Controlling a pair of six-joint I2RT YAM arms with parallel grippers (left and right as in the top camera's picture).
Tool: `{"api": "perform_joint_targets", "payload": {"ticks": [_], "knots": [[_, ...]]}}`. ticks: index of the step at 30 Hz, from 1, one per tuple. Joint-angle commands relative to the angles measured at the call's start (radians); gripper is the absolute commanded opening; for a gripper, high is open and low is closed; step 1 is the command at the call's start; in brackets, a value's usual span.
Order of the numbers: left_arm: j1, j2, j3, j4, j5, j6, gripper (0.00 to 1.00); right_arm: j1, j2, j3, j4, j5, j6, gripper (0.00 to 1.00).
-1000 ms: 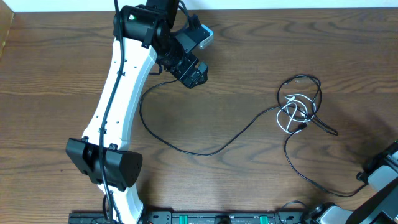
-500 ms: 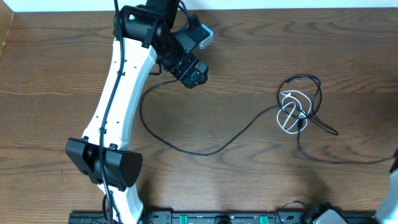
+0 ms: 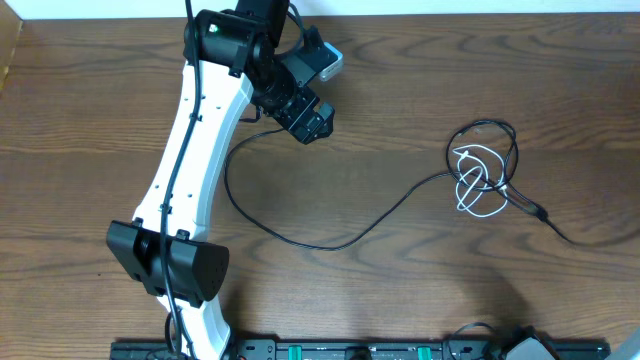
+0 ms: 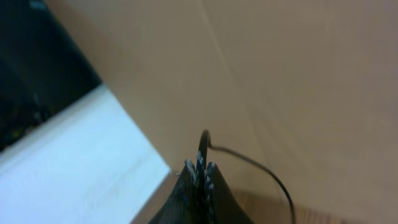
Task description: Untangle cables
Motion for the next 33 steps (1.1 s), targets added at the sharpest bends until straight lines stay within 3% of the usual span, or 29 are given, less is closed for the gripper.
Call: {"api": "perform_joint_targets", "payload": {"ticks": [1,9,22,33], "knots": [[0.004,-0.001,-0.004,-0.006,0.016,0.006,0.93,-0.051,-0.008,0.031,0.051,0.001,-0.008,0.01],[0.004,-0.001,-0.004,-0.006,0.016,0.006,0.93,-0.087,0.011,0.031,0.09,0.105,-0.009,0.01],[0.004,0.0,-0.004,-0.006,0.016,0.006,0.93,-0.158,0.227,0.031,0.144,0.131,-0.141,0.01],[0.004,0.0,-0.004,-0.006,0.017,0.001,0.93,-0.3,0.437,0.03,-0.026,0.084,-0.167,0.01]]}}
